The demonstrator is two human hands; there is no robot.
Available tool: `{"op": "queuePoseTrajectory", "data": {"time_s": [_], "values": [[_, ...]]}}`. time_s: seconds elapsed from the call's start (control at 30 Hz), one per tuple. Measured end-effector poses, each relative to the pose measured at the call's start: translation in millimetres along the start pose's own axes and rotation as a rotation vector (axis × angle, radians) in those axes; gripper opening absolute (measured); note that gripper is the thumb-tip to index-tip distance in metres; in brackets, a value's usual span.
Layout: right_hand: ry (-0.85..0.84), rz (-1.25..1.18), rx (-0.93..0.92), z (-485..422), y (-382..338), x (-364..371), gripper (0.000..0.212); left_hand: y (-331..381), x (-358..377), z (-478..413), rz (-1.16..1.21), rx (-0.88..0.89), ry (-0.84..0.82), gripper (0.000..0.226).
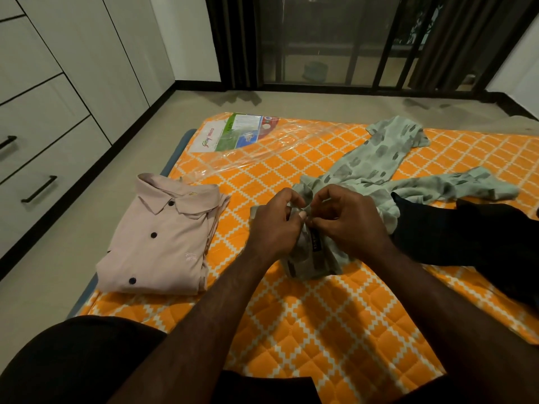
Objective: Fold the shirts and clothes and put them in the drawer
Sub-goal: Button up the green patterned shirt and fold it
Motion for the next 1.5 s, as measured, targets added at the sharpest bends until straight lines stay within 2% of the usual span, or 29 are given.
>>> {"op": "queuePoseTrajectory", "data": {"time_s": [0.17, 0.3, 0.4, 0.53, 0.63, 0.8, 1.03, 1.17, 1.27, 1.37, 1.5], "values": [[0.004, 0.075, -0.097, -0.3, -8.7, -1.1, 0.024, 1.2, -1.1, 0.5, 0.047, -0.009, -0.025, 0.019], [-0.018, 0.053, -0.122, -0.2, -10.5, 0.8, 0.022, 10.7, -9.8, 1.5, -0.050, 0.093, 0.044, 0.043], [-0.051, 0.037, -0.116, -0.6, -8.5, 3.3, 0.023, 14.6, -8.6, 1.4, -0.026, 0.103, 0.000, 0.055], [-0.029, 0.011, -0.077, -1.4, -5.2, 0.7, 0.025, 6.2, -2.3, 0.0, 0.027, 0.007, -0.047, 0.043], [-0.015, -0.036, -0.035, -1.1, -2.0, -0.4, 0.030, -8.6, 4.0, 1.8, 0.234, -0.141, -0.083, 0.032], [0.005, -0.035, -0.001, -1.9, 2.4, -2.3, 0.034, -17.6, 14.6, 1.7, 0.396, -0.214, -0.123, 0.032], [0.023, -0.033, -0.039, 0.4, -1.0, 0.7, 0.033, -27.5, 13.7, 0.8, 0.390, -0.271, -0.078, 0.023], [0.014, -0.057, -0.057, 0.0, -5.7, 2.0, 0.031, -18.2, 10.4, 1.6, 0.394, -0.220, -0.106, 0.042], [-0.004, -0.096, -0.021, -1.5, -2.2, -1.5, 0.031, -0.8, 8.5, 3.5, 0.335, -0.083, -0.186, 0.058], [-0.017, -0.171, 0.033, -2.0, 5.0, -5.6, 0.034, 12.3, 7.1, 6.9, 0.244, 0.029, -0.246, 0.058], [-0.013, -0.178, 0.035, -1.0, 4.4, -4.9, 0.033, 16.9, 8.7, 8.1, 0.208, 0.064, -0.285, 0.050]]}}
Point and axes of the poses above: each hand's wrist, its own z-axis away from the middle knuckle, its own x-axis out of the palm, y = z × x, the point moved 10 cm from there along -z, towards the middle knuckle, and after that the axes turned 9 degrees about -x, right-handed, at the moved point
